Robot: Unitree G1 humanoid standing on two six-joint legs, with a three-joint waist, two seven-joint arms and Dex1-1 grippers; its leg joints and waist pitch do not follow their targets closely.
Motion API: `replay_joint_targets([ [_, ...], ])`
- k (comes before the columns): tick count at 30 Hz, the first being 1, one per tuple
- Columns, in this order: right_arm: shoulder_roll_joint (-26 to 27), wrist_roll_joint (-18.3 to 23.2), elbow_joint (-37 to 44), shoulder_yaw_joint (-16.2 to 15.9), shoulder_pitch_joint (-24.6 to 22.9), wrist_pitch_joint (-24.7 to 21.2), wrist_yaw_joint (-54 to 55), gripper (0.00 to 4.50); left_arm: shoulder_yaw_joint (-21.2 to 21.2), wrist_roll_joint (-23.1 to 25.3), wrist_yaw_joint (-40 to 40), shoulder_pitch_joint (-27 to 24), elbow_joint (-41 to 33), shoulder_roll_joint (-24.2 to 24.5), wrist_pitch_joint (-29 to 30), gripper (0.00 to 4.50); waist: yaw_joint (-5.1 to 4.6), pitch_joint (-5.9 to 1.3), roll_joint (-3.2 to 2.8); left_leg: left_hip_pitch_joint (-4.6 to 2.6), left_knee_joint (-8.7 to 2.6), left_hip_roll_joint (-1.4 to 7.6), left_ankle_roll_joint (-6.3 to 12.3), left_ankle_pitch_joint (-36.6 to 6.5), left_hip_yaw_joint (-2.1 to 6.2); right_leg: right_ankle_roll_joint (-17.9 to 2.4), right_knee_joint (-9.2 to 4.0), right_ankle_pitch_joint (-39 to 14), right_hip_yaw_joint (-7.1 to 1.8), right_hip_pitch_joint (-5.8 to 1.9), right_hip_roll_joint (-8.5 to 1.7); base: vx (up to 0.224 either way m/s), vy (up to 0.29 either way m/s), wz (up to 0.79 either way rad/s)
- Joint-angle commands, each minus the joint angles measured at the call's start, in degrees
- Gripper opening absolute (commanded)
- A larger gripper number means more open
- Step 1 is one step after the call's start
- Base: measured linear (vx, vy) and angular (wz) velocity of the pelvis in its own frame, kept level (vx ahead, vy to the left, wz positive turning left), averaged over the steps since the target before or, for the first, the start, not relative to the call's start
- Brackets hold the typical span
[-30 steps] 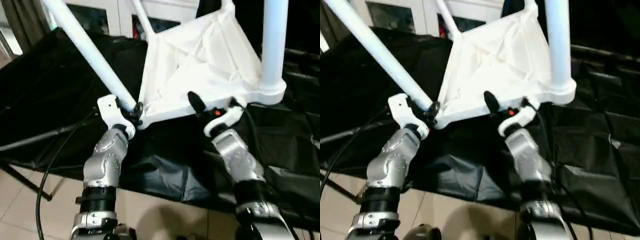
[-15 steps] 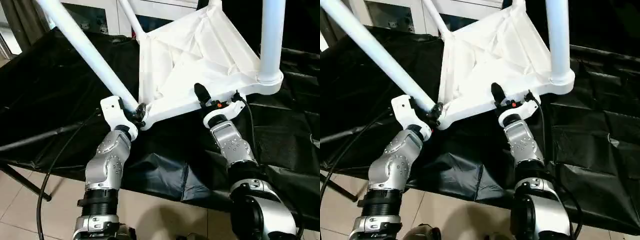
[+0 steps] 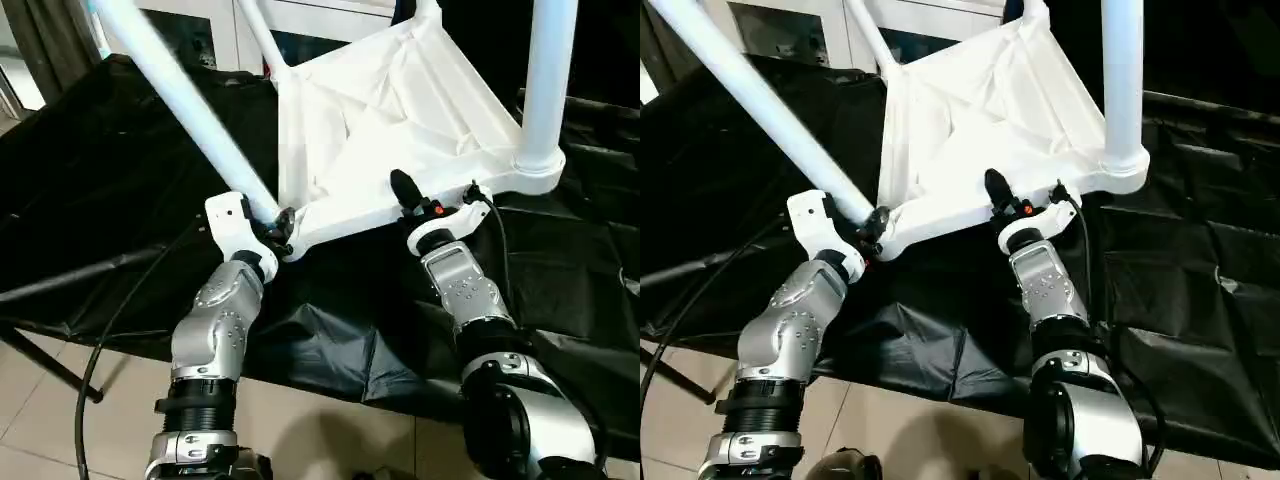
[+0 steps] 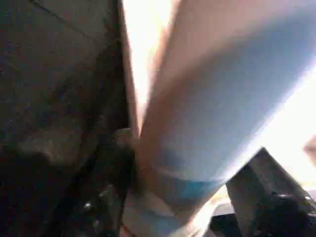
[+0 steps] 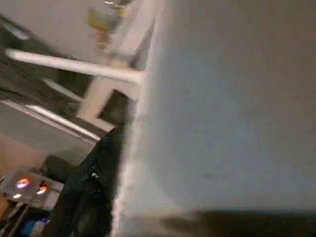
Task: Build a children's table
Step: Flip table
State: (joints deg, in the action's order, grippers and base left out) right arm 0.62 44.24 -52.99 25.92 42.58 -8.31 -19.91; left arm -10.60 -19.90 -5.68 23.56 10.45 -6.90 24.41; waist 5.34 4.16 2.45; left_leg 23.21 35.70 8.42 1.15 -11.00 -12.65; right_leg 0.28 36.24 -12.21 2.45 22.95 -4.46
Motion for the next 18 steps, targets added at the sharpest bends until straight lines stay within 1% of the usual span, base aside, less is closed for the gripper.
replay_joint_targets([
  [1,-1.4,-0.7,1.5,0.9,1.4,2.0,0.5,2.28,-0.9,-1.3,-0.4,-0.5,-1.1,0.3,0.9,3.27,0.01,-5.21,0.77,-1.86,-3.5,5.07,5.87,1.3,2.33,-16.7,-2.51,5.7,-2.32,-2.61,-4.87,0.0,0.0,0.0],
  [2,-1.6,-0.7,1.6,1.2,1.5,2.4,0.7,2.25,-1.2,-1.3,-0.6,-0.7,-1.3,0.7,1.0,3.32,0.16,-5.29,0.75,-1.96,-3.38,5.09,6.46,2.0,2.27,-16.7,-2.39,6.6,-2.31,-2.5,-4.94,0.0,0.0,0.0],
  [4,-2.2,-1.1,2.4,1.7,1.4,3.1,1.3,2.22,-1.9,-1.7,-1.1,-1.4,-2.2,1.7,1.7,3.45,0.15,-5.13,0.68,-1.96,-3.41,5.1,6.65,1.6,2.21,-16.7,-2.51,5.8,-2.3,-2.39,-4.91,0.0,0.0,0.0],
  [6,-2.5,-1.0,3.3,2.0,1.1,3.3,1.7,2.18,-2.4,-2.0,-1.4,-2.0,-2.9,2.3,2.2,3.69,0.16,-5.1,0.66,-1.99,-3.46,5.13,6.32,1.0,2.19,-16.5,-2.59,4.7,-2.33,-2.37,-4.92,0.0,0.0,0.0],
  [7,-2.8,-2.2,5.3,1.2,0.3,3.7,1.7,2.18,-2.6,-3.0,-2.3,-3.2,-4.4,3.5,3.7,3.69,0.2,-5.04,0.62,-1.98,-3.53,5.18,5.95,0.5,2.25,-16.3,-2.68,3.7,-2.3,-2.38,-4.94,0.0,0.0,0.0],
  [9,-3.0,-2.9,5.9,0.7,0.1,4.0,1.8,2.15,-2.4,-3.6,-3.1,-3.9,-5.2,4.3,4.7,3.9,0.17,-5.02,0.6,-2.03,-3.6,5.19,5.61,0.5,2.24,-16.0,-2.69,3.2,-2.28,-2.28,-4.85,0.0,0.0,0.0],
  [10,-3.3,-3.8,6.9,0.2,-0.3,4.6,2.1,2.14,-1.5,-4.5,-5.5,-5.3,-7.0,6.0,6.6,4.1,0.21,-5.02,0.4,-2.17,-3.64,5.2,5.0,0.3,2.25,-15.7,-2.67,2.6,-2.26,-2.14,-4.79,0.0,0.0,0.0],
  [12,-3.5,-4.3,7.6,0.3,-0.5,5.2,2.6,2.13,-0.2,-5.0,-7.7,-6.8,-8.7,7.7,8.3,4.15,0.2,-4.97,0.32,-2.27,-3.71,5.16,4.5,-0.2,2.18,-15.4,-2.72,2.1,-2.28,-2.03,-4.65,0.0,0.0,0.0],
  [13,-3.7,-4.9,8.7,0.4,-0.8,6.2,3.7,2.12,2.1,-5.1,-11.4,-9.1,-11.2,10.9,10.7,4.31,0.37,-4.89,0.2,-2.37,-3.79,5.16,4.0,-1.0,2.14,-14.9,-2.84,1.1,-2.3,-1.91,-4.6,0.0,0.0,0.0],
  [14,-3.8,-5.2,9.0,0.4,-0.9,6.5,4.1,2.12,2.8,-5.0,-12.4,-9.7,-11.8,11.9,11.1,4.31,0.52,-4.89,0.16,-2.44,-3.87,5.1,3.51,-1.0,2.15,-14.2,-2.76,0.6,-2.29,-1.83,-4.4,0.0,0.0,0.0],
  [15,-4.0,-5.6,9.5,0.5,-1.1,7.0,4.9,2.11,4.0,-4.7,-14.0,-10.8,-12.8,13.5,11.7,4.42,0.52,-4.89,0.16,-2.44,-3.87,5.1,3.51,-1.0,2.15,-14.2,-2.76,0.6,-2.29,-1.83,-4.4,0.0,0.0,0.0],
  [16,-4.2,-6.2,10.7,0.6,-1.5,7.7,6.0,2.11,6.0,-3.9,-16.4,-12.5,-14.4,16.2,12.3,4.5,0.86,-4.82,0.0,-2.79,-4.02,5.05,2.52,-1.7,2.0,-13.0,-2.87,-0.1,-2.32,-1.51,-4.13,0.0,0.0,0.0],
  [17,-4.2,-6.4,11.6,0.8,-1.8,8.0,6.6,2.11,6.9,-3.2,-17.4,-13.4,-15.3,17.6,12.3,4.5,0.86,-4.82,0.0,-2.79,-4.02,5.05,2.52,-1.7,2.0,-13.0,-2.87,-0.1,-2.32,-1.51,-4.13,0.0,0.0,0.0],
  [18,-4.4,-7.2,13.6,0.5,-2.6,7.9,7.3,2.11,8.1,-2.3,-18.7,-14.4,-16.8,19.5,11.4,4.5,1.01,-4.79,-0.13,-2.85,-4.17,5.08,2.05,-2.1,2.08,-12.3,-2.9,-0.4,-2.34,-1.43,-4.07,0.0,0.0,0.0],
])
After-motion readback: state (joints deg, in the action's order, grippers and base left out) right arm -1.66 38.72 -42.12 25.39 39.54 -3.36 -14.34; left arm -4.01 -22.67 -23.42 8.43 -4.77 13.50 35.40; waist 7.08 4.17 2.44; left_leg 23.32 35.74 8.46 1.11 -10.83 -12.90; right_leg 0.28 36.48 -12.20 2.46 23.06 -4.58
